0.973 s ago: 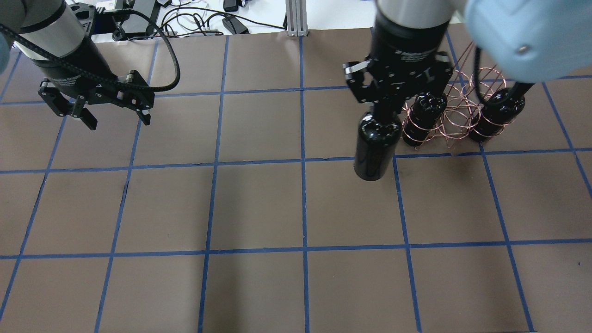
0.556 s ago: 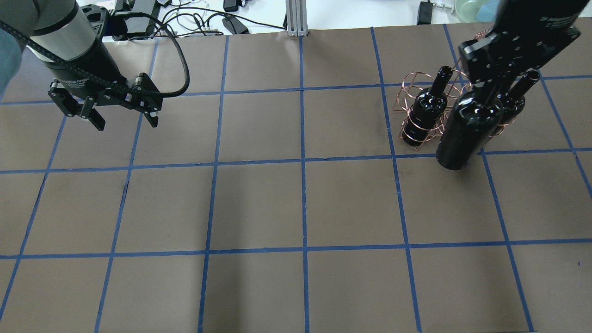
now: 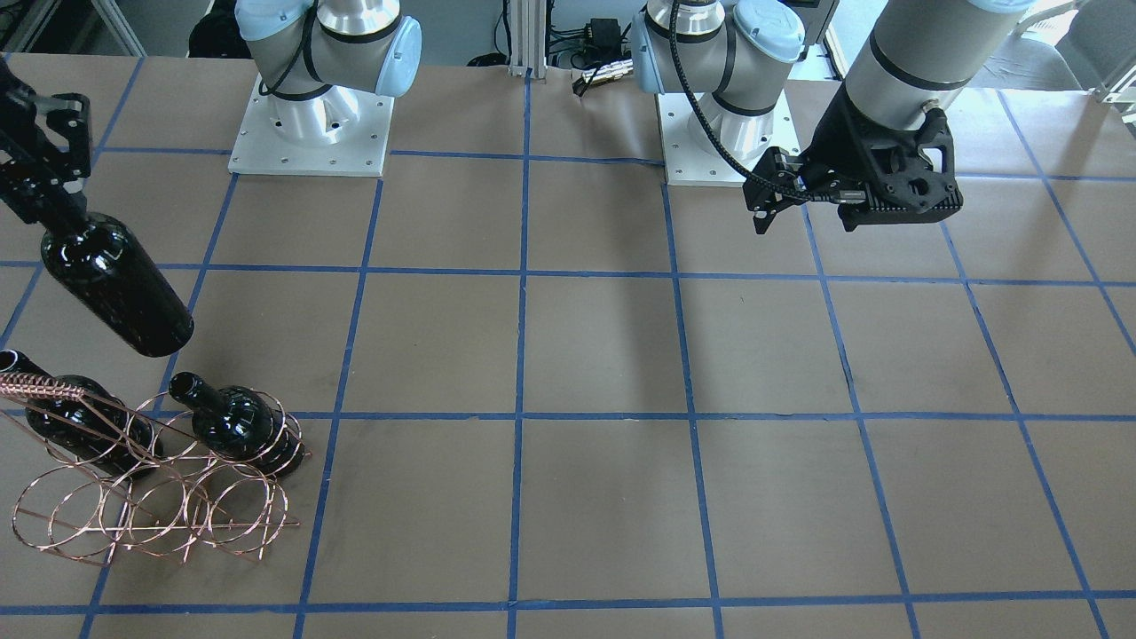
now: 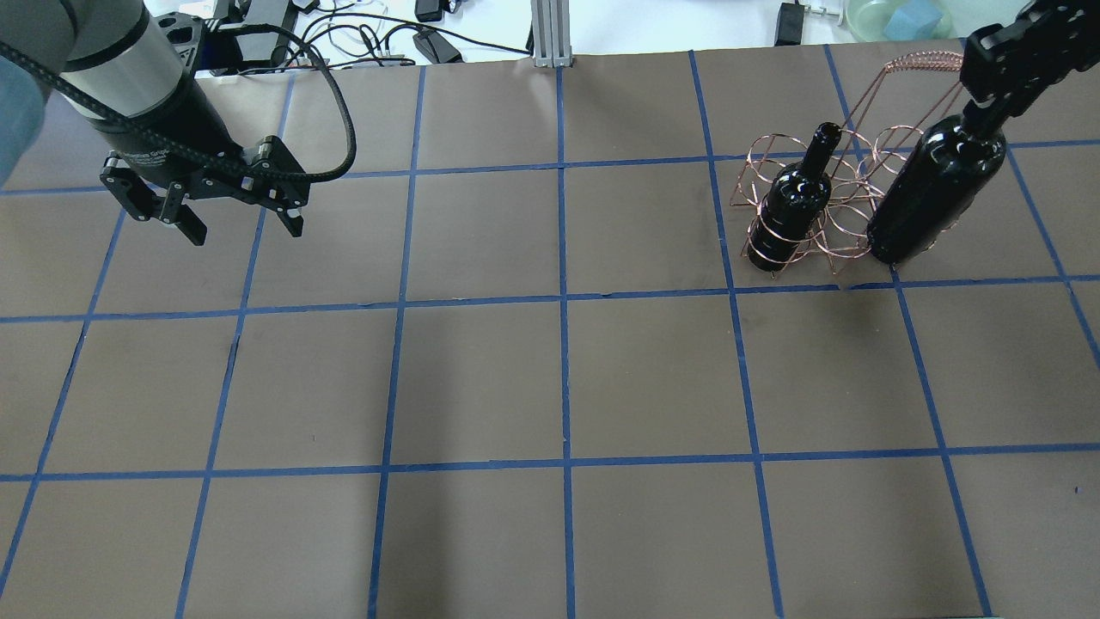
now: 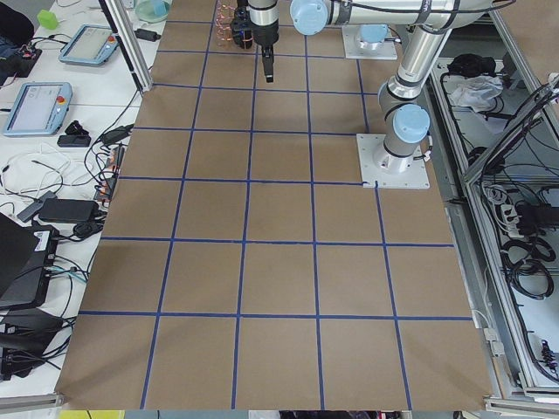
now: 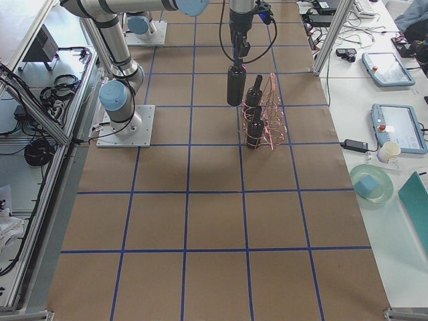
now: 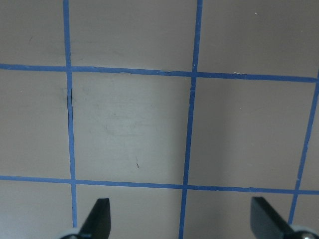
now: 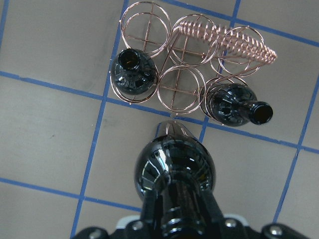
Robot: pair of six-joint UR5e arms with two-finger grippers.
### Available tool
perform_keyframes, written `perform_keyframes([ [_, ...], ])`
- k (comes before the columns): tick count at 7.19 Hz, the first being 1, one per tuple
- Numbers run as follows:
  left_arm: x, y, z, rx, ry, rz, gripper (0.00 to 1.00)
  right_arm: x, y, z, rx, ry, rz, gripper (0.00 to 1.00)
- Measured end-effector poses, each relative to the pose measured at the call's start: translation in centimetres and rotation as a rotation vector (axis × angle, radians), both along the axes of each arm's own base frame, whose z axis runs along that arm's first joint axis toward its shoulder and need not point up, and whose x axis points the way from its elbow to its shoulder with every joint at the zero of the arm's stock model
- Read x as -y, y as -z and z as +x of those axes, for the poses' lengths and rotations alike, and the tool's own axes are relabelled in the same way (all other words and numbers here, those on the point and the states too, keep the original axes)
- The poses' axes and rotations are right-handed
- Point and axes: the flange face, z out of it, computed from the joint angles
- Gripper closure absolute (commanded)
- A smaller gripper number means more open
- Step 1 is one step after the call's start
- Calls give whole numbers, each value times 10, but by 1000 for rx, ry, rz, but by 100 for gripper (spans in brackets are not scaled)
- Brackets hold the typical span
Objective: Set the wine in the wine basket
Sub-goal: 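Lower the bottle with the right gripper into the rack's empty middle slot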
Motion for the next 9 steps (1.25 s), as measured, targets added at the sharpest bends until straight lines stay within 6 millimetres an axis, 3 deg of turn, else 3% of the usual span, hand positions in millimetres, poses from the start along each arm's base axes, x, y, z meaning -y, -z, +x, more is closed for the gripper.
perform_keyframes([
  [4,0,1,0,-3,3,4,0,44,34,-12,14,-8,-16,100],
  [9,0,2,-1,-5,2,6,0,65,57,-15,39,-3,-14,100],
])
